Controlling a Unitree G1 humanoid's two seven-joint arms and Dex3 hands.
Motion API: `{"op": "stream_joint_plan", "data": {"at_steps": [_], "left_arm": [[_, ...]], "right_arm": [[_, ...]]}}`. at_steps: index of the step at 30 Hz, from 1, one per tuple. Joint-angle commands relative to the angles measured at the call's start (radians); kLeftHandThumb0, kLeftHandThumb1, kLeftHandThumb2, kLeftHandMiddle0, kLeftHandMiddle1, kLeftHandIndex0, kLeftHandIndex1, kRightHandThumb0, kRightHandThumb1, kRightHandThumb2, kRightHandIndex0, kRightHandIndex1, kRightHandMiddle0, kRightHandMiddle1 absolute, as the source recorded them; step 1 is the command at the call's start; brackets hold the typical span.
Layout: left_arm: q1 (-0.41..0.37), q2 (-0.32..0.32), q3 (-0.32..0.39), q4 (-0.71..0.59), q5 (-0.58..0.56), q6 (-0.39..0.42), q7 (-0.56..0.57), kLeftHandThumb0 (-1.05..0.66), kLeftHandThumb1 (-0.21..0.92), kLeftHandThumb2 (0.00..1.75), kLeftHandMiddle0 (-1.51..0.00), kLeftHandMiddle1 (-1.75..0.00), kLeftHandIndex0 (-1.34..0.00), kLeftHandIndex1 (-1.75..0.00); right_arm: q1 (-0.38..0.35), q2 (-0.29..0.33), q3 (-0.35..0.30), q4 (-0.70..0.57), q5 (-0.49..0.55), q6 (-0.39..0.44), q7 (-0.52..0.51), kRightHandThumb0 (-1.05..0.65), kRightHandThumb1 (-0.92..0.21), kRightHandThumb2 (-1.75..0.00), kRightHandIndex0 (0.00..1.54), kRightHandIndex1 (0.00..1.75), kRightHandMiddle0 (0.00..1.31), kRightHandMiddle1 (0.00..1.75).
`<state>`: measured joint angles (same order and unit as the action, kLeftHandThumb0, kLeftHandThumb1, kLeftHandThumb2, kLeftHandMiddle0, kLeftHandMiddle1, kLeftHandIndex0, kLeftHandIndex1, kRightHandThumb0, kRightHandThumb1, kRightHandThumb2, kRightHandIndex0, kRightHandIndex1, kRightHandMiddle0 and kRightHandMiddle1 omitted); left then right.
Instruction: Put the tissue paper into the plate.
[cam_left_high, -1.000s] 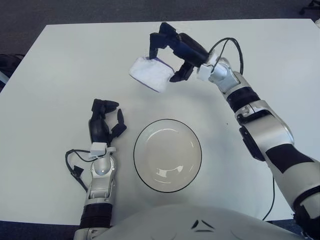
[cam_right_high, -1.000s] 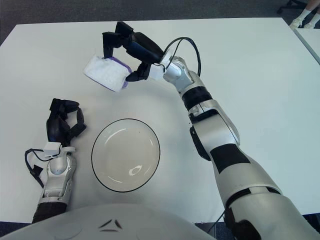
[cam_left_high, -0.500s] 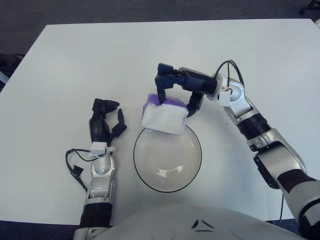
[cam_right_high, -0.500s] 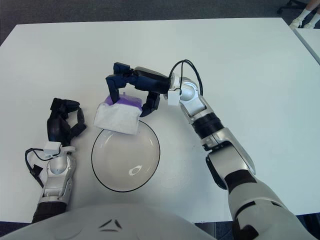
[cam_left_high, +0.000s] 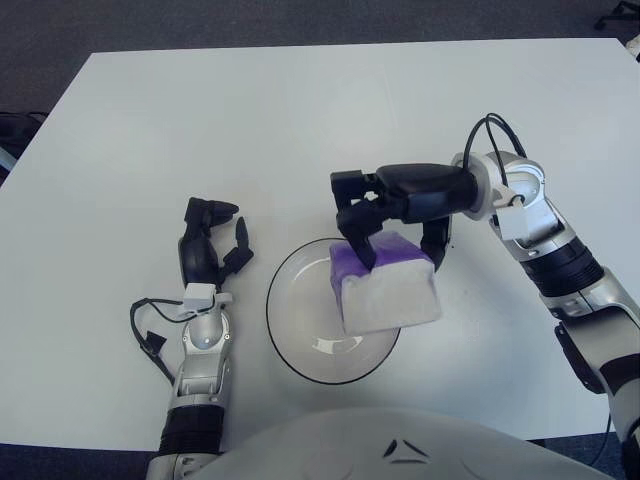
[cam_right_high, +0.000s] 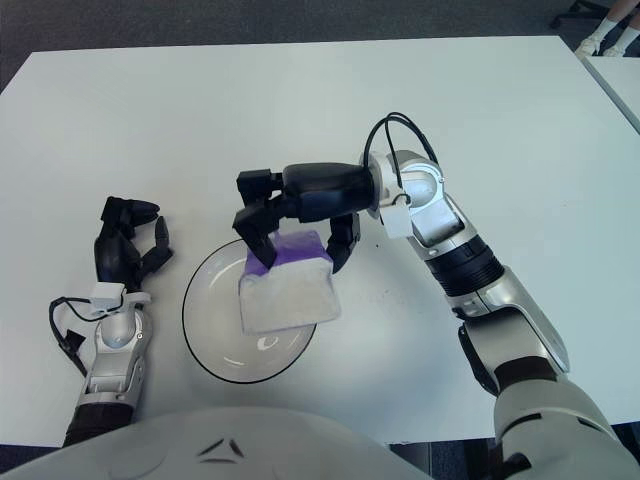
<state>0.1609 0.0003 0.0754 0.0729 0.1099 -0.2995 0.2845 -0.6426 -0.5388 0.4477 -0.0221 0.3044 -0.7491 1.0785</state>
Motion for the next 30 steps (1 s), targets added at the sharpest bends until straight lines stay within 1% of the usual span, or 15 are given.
{"op": "stream_joint_plan", "data": {"at_steps": [1, 4, 11, 12, 15, 17, 19, 20, 21, 22, 23, 24, 25, 27, 30], "left_arm": [[0.081, -0.005, -0.005, 0.138, 0.018, 0.007, -0.006, -0.39, 0.65, 0.90, -0.56, -1.74, -0.35, -1.75], [0.081, -0.003, -0.006, 0.134, 0.016, 0.006, -0.009, -0.39, 0.65, 0.90, -0.55, -1.74, -0.35, -1.75], [0.085, -0.005, -0.005, 0.120, 0.005, 0.015, -0.018, -0.39, 0.66, 0.90, -0.55, -1.75, -0.35, -1.75], [0.086, -0.005, -0.006, 0.116, 0.004, 0.015, -0.020, -0.39, 0.66, 0.90, -0.55, -1.75, -0.35, -1.75], [0.087, -0.006, -0.006, 0.109, 0.004, 0.017, -0.021, -0.38, 0.66, 0.89, -0.55, -1.75, -0.35, -1.75], [0.089, -0.006, -0.007, 0.105, 0.005, 0.020, -0.020, -0.38, 0.67, 0.88, -0.55, -1.75, -0.34, -1.75], [0.090, -0.006, -0.007, 0.103, 0.006, 0.021, -0.019, -0.38, 0.67, 0.88, -0.55, -1.75, -0.34, -1.75], [0.091, -0.007, -0.007, 0.100, 0.007, 0.024, -0.018, -0.38, 0.67, 0.88, -0.55, -1.75, -0.34, -1.75], [0.092, -0.007, -0.007, 0.098, 0.008, 0.026, -0.018, -0.38, 0.67, 0.88, -0.55, -1.75, -0.34, -1.75], [0.093, -0.008, -0.007, 0.096, 0.009, 0.029, -0.018, -0.38, 0.67, 0.88, -0.55, -1.75, -0.34, -1.75], [0.094, -0.009, -0.007, 0.094, 0.009, 0.031, -0.018, -0.38, 0.67, 0.88, -0.55, -1.75, -0.34, -1.75], [0.095, -0.010, -0.008, 0.091, 0.009, 0.034, -0.018, -0.38, 0.67, 0.88, -0.56, -1.75, -0.34, -1.75], [0.095, -0.010, -0.008, 0.089, 0.009, 0.036, -0.018, -0.38, 0.67, 0.88, -0.56, -1.75, -0.34, -1.75], [0.096, -0.012, -0.008, 0.086, 0.007, 0.041, -0.020, -0.38, 0.67, 0.88, -0.56, -1.75, -0.34, -1.75], [0.094, -0.010, -0.008, 0.091, 0.008, 0.036, -0.022, -0.38, 0.67, 0.88, -0.56, -1.74, -0.34, -1.75]], "right_arm": [[0.033, -0.007, 0.004, -0.024, 0.056, -0.042, 0.063, 0.00, 0.08, -1.75, 0.92, 1.75, 0.71, 1.68], [0.046, -0.003, -0.005, -0.019, 0.084, -0.060, 0.091, 0.00, 0.10, -1.75, 0.93, 1.75, 0.75, 1.62], [0.060, 0.017, -0.026, -0.008, 0.083, -0.114, 0.102, -0.01, 0.14, -1.75, 0.96, 1.75, 0.84, 1.50], [0.035, 0.040, -0.020, 0.017, 0.092, -0.108, 0.110, -0.01, 0.10, -1.73, 0.89, 1.75, 0.80, 1.59], [0.000, 0.070, -0.008, 0.050, 0.108, -0.086, 0.137, -0.01, 0.01, -1.67, 0.77, 1.75, 0.73, 1.69], [0.020, 0.054, -0.011, 0.038, 0.104, -0.053, 0.145, -0.01, -0.01, -1.62, 0.80, 1.75, 0.72, 1.60], [0.043, 0.040, -0.021, 0.024, 0.097, -0.024, 0.144, -0.01, -0.10, -1.52, 0.74, 1.75, 0.66, 1.58], [0.098, 0.013, -0.033, 0.005, 0.096, -0.004, 0.135, -0.01, -0.14, -1.47, 0.71, 1.75, 0.64, 1.57], [0.136, -0.005, -0.042, -0.009, 0.096, 0.008, 0.130, -0.13, -0.42, -1.14, 0.46, 1.71, 0.48, 1.64], [0.151, -0.015, -0.051, -0.027, 0.094, 0.046, 0.118, -0.18, -0.52, -1.02, 0.36, 1.69, 0.42, 1.66], [0.158, -0.019, -0.058, -0.040, 0.092, 0.074, 0.110, -0.41, -0.66, -1.00, 0.23, 1.42, 0.27, 1.49], [0.149, -0.011, -0.058, -0.049, 0.074, 0.097, 0.099, -0.56, -0.76, -1.00, 0.15, 1.23, 0.17, 1.37], [0.145, -0.005, -0.059, -0.057, 0.060, 0.112, 0.091, -0.62, -0.79, -1.00, 0.12, 1.05, 0.14, 1.21], [0.134, 0.002, -0.065, -0.062, 0.036, 0.115, 0.089, -0.78, -0.87, -1.03, 0.05, 0.49, 0.06, 0.69], [0.125, 0.010, -0.073, -0.070, 0.015, 0.108, 0.088, -0.87, -0.90, -1.06, 0.02, 0.16, 0.02, 0.35]]}}
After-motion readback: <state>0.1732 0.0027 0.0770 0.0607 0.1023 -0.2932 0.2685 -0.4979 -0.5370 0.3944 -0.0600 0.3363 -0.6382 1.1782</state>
